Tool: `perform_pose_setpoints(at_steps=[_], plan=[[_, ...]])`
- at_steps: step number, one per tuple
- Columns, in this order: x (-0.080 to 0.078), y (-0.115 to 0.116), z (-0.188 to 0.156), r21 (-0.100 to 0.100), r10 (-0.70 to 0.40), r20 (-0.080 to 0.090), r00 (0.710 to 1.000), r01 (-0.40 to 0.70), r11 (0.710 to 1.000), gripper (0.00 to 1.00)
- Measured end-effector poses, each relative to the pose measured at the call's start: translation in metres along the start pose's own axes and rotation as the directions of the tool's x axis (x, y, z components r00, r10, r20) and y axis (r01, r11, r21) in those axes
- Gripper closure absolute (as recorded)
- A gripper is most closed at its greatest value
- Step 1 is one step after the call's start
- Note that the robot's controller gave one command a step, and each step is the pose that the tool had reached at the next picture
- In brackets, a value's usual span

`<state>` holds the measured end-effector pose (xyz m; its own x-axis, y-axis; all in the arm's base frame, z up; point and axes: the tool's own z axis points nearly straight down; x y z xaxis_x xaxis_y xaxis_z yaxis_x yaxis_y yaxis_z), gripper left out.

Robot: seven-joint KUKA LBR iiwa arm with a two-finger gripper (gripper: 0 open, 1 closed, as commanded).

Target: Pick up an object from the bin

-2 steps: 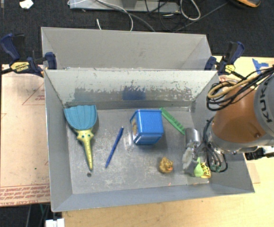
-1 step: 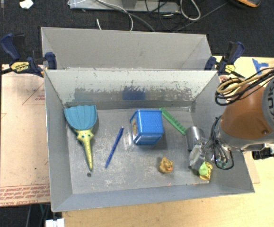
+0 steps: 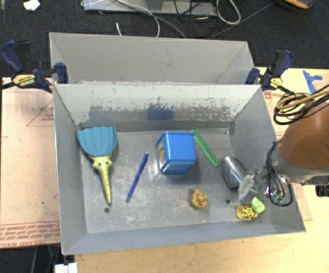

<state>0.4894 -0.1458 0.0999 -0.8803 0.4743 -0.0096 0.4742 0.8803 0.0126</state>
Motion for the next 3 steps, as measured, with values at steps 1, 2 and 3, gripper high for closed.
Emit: perform_pose_setpoints(at_steps=[1, 2, 3], plan=[[0.005, -0.002, -0.021, -0.001, 0.103, -0.005, 0.995, -0.103, 0.995, 1.00], [0.003, 0.000, -0.023, -0.001, 0.125, -0.003, 0.992, -0.125, 0.992, 1.00], [0.018, 0.037, -0.045, -0.003, 0.220, -0.004, 0.976, -0.220, 0.976, 1.00]])
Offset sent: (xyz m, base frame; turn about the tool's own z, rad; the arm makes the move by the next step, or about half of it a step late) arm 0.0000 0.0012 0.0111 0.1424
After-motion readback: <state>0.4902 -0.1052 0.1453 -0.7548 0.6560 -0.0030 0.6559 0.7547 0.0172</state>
